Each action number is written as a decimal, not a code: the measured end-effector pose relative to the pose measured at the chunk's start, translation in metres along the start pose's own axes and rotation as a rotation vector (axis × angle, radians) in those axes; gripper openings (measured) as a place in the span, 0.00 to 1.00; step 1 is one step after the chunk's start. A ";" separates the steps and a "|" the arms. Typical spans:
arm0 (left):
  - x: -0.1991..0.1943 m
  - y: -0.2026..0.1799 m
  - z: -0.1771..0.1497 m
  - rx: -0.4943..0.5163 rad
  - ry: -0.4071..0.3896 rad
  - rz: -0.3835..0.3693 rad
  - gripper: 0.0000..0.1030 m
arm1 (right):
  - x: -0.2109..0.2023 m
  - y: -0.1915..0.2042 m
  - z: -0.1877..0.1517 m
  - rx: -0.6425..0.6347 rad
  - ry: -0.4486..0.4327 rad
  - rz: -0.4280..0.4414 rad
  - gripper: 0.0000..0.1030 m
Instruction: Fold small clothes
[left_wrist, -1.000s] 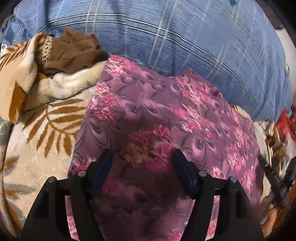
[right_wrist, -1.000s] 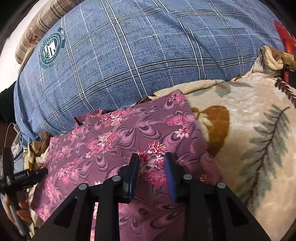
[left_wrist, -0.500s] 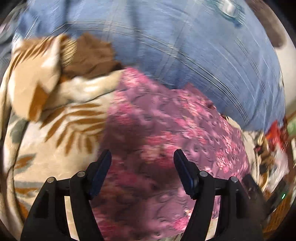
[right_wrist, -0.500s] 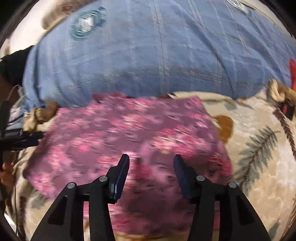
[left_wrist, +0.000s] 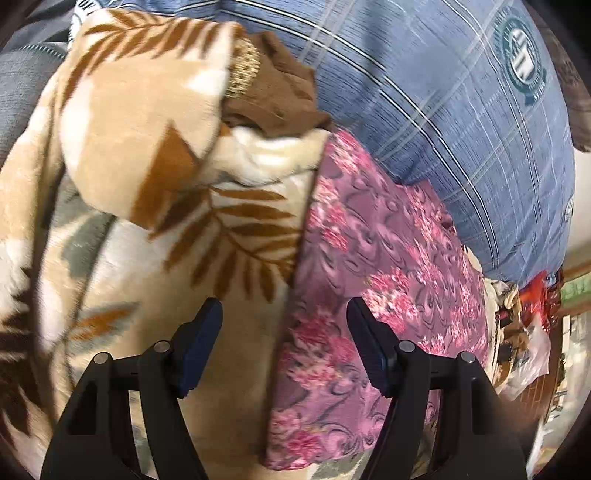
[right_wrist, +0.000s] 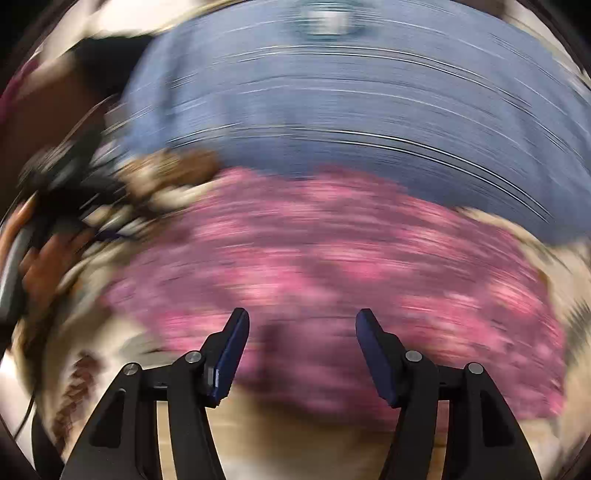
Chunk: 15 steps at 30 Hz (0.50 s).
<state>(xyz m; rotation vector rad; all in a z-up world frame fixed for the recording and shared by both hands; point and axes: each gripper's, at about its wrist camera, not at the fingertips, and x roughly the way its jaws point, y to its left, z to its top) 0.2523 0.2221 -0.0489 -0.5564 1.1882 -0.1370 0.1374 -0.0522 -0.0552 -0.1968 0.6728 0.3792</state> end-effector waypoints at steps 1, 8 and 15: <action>0.000 0.003 0.002 -0.001 0.009 -0.003 0.67 | 0.006 0.022 0.001 -0.061 0.016 0.036 0.61; 0.004 0.008 0.012 0.021 0.052 -0.017 0.67 | 0.054 0.115 0.004 -0.375 0.050 -0.044 0.61; 0.019 0.000 0.027 0.057 0.095 -0.057 0.67 | 0.071 0.141 0.016 -0.474 -0.011 -0.198 0.41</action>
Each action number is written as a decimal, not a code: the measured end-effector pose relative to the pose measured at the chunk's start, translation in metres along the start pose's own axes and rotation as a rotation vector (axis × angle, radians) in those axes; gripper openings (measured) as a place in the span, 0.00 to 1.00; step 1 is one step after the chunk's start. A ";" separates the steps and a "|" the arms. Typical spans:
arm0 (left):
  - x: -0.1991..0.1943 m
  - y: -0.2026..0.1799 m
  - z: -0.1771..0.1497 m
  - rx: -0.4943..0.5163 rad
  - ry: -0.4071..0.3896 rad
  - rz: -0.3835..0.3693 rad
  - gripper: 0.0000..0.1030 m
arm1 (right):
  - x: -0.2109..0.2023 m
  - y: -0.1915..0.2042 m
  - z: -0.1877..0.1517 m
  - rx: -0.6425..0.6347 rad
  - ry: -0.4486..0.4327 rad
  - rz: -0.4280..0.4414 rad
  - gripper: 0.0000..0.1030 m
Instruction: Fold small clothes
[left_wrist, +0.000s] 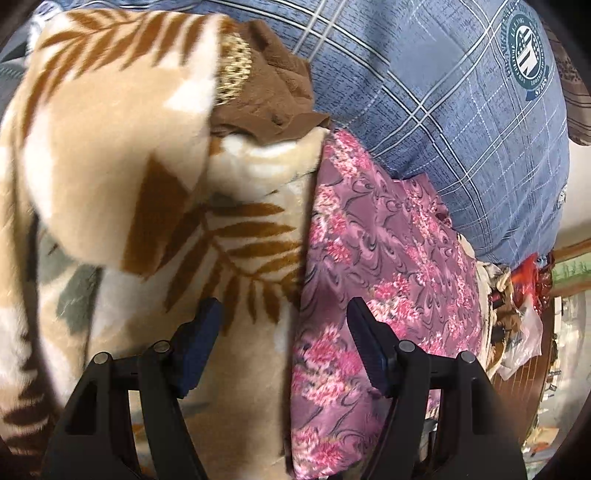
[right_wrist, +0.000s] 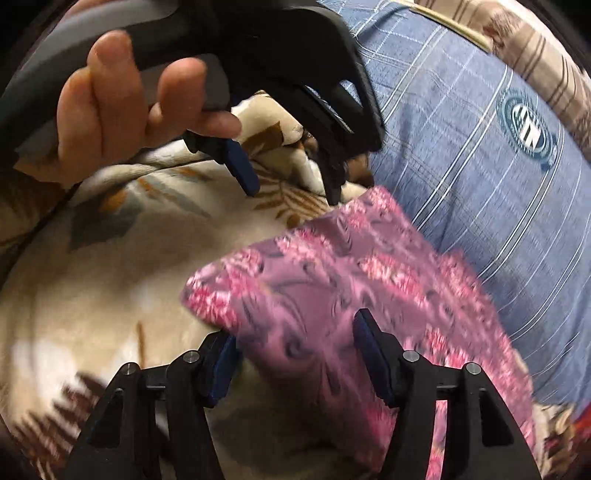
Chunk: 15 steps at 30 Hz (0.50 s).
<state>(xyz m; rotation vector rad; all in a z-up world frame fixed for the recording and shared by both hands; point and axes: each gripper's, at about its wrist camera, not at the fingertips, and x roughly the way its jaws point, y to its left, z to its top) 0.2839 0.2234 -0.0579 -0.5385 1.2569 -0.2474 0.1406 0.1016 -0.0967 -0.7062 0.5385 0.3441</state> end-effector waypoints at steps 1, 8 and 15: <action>0.002 -0.001 0.002 0.003 0.004 -0.011 0.67 | 0.004 0.000 0.001 -0.009 0.008 -0.005 0.22; 0.021 -0.020 0.022 0.043 0.047 -0.107 0.67 | -0.019 -0.008 0.001 0.012 -0.125 -0.081 0.08; 0.053 -0.043 0.034 0.064 0.118 -0.145 0.66 | -0.032 -0.022 0.001 0.066 -0.173 -0.060 0.06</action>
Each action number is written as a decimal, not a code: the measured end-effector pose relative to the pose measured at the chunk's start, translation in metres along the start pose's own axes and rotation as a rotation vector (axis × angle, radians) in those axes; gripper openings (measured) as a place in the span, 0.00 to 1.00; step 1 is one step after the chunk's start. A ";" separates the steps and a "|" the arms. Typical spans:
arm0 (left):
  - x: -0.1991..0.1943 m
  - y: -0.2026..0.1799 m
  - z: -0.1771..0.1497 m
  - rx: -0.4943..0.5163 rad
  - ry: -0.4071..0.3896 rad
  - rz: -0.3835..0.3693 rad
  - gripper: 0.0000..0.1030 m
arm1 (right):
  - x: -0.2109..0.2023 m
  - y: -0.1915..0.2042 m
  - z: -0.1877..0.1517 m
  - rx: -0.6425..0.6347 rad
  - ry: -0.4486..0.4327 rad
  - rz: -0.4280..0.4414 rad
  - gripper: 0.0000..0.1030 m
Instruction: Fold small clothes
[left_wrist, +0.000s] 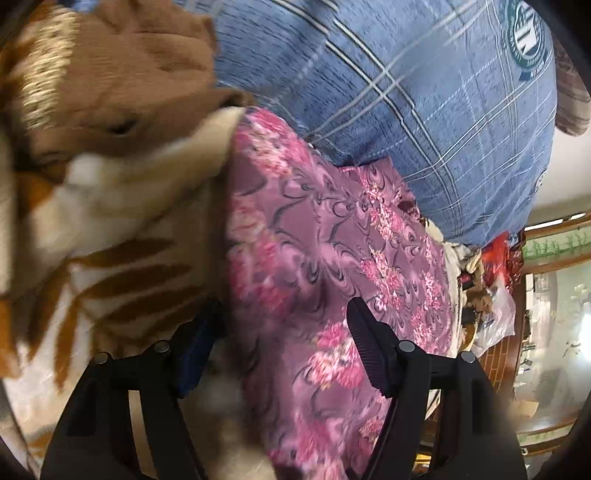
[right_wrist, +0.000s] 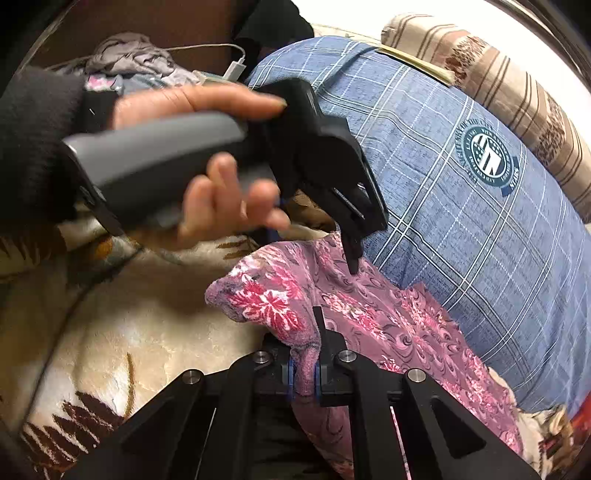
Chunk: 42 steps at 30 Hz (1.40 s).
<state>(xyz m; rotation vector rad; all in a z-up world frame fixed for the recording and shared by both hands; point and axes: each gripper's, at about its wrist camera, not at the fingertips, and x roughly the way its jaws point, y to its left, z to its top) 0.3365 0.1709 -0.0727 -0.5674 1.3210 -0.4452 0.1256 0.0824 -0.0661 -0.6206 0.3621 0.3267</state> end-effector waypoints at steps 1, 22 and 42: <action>0.001 -0.003 0.002 0.012 -0.005 0.006 0.61 | -0.001 -0.002 -0.001 0.007 -0.002 0.002 0.06; -0.022 -0.127 -0.002 0.175 -0.137 0.200 0.07 | -0.039 -0.099 -0.032 0.439 -0.051 0.059 0.06; 0.083 -0.297 -0.049 0.371 -0.091 0.272 0.07 | -0.090 -0.230 -0.151 0.909 -0.080 0.044 0.05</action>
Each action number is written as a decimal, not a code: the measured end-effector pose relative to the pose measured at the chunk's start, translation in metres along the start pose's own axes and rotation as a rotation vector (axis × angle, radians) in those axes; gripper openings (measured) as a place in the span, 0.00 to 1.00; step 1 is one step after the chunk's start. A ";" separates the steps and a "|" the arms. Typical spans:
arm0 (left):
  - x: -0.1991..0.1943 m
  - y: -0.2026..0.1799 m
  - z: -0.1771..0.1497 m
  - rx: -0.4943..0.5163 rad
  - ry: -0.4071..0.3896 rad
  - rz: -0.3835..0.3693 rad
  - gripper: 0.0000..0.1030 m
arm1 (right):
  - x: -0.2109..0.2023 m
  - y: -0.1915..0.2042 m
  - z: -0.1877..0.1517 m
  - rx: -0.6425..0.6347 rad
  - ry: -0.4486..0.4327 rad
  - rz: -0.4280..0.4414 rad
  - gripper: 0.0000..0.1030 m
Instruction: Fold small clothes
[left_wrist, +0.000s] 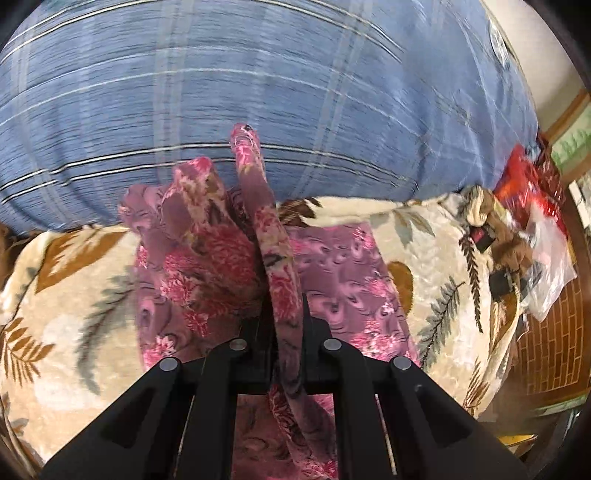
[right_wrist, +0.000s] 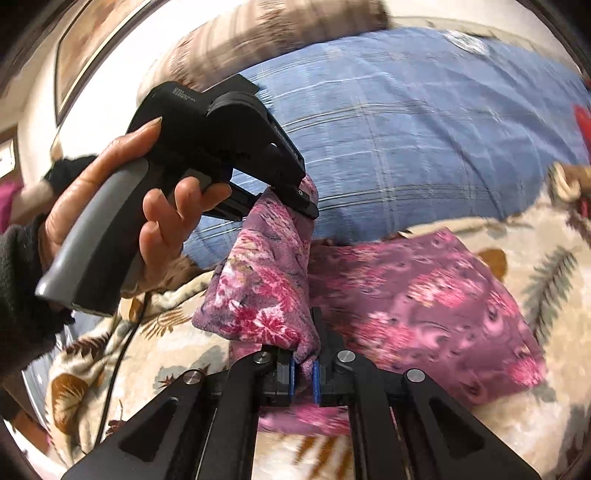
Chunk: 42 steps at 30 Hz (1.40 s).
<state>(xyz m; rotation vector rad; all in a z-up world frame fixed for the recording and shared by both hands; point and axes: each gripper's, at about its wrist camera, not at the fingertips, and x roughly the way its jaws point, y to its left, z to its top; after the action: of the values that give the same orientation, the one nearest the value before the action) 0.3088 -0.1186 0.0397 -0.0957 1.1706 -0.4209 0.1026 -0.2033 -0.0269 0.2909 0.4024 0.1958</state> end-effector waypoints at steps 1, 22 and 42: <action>0.007 -0.009 0.000 0.007 0.009 0.004 0.07 | -0.002 -0.009 0.000 0.025 -0.002 0.002 0.05; 0.091 -0.102 -0.012 0.099 0.132 0.111 0.44 | 0.006 -0.135 -0.028 0.506 0.086 0.081 0.11; 0.057 -0.077 -0.003 -0.033 0.121 0.048 0.55 | 0.021 -0.172 0.033 0.567 0.160 0.071 0.44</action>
<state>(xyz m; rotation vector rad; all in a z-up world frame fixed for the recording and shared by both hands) 0.3033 -0.2099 0.0110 -0.0707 1.2970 -0.3691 0.1576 -0.3676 -0.0598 0.8514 0.6036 0.1723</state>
